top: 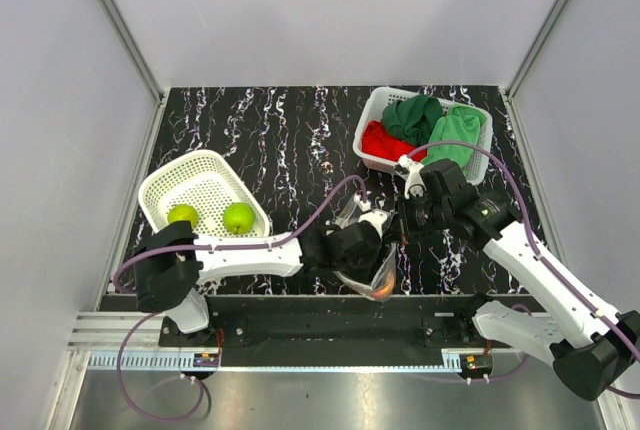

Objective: Open the zip-top bag and remove the fake food

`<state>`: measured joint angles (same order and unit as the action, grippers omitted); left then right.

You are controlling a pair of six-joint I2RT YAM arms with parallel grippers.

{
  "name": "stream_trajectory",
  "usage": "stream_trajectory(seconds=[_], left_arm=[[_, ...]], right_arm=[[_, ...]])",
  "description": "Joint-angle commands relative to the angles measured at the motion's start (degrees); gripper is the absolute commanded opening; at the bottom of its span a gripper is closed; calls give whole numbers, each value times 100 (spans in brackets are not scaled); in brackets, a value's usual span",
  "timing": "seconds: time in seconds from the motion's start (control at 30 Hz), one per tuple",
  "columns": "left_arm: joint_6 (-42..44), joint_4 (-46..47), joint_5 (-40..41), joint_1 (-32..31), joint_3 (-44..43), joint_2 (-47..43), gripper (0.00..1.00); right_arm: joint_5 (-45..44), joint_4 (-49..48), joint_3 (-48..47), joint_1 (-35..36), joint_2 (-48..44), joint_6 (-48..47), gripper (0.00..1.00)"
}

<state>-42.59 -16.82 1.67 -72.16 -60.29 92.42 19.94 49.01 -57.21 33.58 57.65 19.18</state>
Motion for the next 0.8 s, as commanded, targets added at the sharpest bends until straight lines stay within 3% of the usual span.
stream_trajectory(seconds=[0.0, 0.13, 0.37, 0.5, 0.6, 0.67, 0.7, 0.77], left_arm=[[-100, 29, 192, -87, 0, 303, 57], [-258, 213, 360, -96, 52, 408, 69], [-715, 469, 1079, -97, 149, 706, 81], [-795, 688, 1291, -105, 211, 891, 82], [-681, 855, 1511, -105, 281, 830, 75], [-602, 908, 1660, -114, 386, 707, 64], [-558, 935, 1713, -123, 404, 655, 53], [-479, 935, 1836, -140, 466, 462, 44]], right_arm=[[422, -437, -71, 69, -236, 130, 0], [449, -436, -1, 61, -263, 147, 0], [493, -445, 131, 61, -368, 209, 0], [502, -437, 201, 69, -403, 218, 0], [528, -445, 237, 69, -404, 235, 0], [519, -445, 237, 61, -430, 253, 0], [519, -437, 237, 69, -430, 253, 0], [519, -445, 228, 61, -447, 244, 0]])
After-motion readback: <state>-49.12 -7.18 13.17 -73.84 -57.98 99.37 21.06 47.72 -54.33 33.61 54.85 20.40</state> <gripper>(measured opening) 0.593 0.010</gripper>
